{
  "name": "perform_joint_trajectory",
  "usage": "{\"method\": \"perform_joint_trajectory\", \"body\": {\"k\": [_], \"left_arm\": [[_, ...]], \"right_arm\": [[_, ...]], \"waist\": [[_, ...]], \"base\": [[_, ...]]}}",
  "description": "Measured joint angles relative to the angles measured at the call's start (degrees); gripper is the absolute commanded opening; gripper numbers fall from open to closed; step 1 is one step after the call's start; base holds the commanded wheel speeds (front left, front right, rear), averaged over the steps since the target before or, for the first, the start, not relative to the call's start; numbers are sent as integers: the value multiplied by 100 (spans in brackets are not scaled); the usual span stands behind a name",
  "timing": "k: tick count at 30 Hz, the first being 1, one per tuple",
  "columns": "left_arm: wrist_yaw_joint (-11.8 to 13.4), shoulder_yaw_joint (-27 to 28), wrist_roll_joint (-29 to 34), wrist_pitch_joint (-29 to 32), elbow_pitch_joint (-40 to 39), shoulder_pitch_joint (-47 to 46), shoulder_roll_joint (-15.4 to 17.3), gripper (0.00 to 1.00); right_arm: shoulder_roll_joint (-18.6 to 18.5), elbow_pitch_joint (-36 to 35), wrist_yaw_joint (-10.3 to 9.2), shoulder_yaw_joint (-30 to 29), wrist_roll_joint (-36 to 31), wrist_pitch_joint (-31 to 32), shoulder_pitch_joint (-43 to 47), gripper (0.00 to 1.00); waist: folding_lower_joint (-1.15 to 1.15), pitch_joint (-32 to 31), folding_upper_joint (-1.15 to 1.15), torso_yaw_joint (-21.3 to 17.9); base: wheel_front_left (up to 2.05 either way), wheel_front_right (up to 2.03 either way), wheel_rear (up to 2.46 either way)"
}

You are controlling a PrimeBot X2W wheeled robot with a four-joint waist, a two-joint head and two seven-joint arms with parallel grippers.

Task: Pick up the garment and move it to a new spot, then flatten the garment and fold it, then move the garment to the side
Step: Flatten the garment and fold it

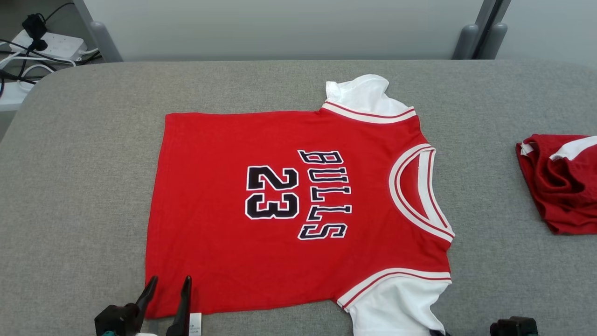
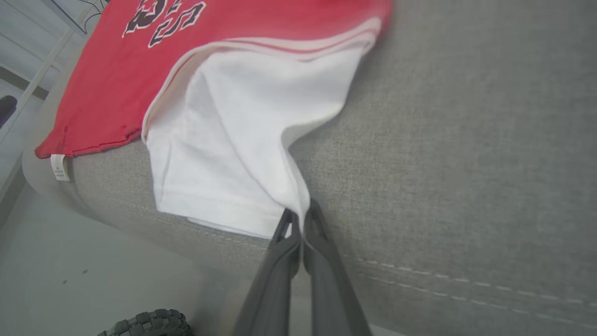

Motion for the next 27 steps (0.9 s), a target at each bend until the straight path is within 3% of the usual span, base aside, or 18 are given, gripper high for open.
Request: {"method": "perform_joint_trajectory", "body": {"k": [7, 20, 23, 25, 27], "left_arm": [[0, -110, -472, 0, 713, -157, 294, 100], [0, -12, -1227, -16, 1859, -552, 240, 100], [0, -21, -1440, -18, 1874, -551, 215, 76], [0, -25, -1557, -16, 1897, -550, 201, 80], [0, -34, -1661, -18, 1897, -546, 170, 96]], "right_arm": [[-110, 12, 0, 92, 12, -63, -186, 0], [-126, 118, 0, 367, 57, -144, -357, 0], [-147, 122, 0, 369, 68, -146, -358, 0], [-158, 130, 0, 370, 70, -177, -358, 0], [-167, 131, 0, 376, 71, -197, -358, 0]], "waist": [[0, 9, 0, 6], [0, -9, 0, -44], [0, -17, 0, -38], [0, -33, 0, -27], [0, -37, 0, -10]], "base": [[0, 0, 0], [0, 0, 0], [0, 0, 0], [0, 0, 0], [0, 0, 0]]}}
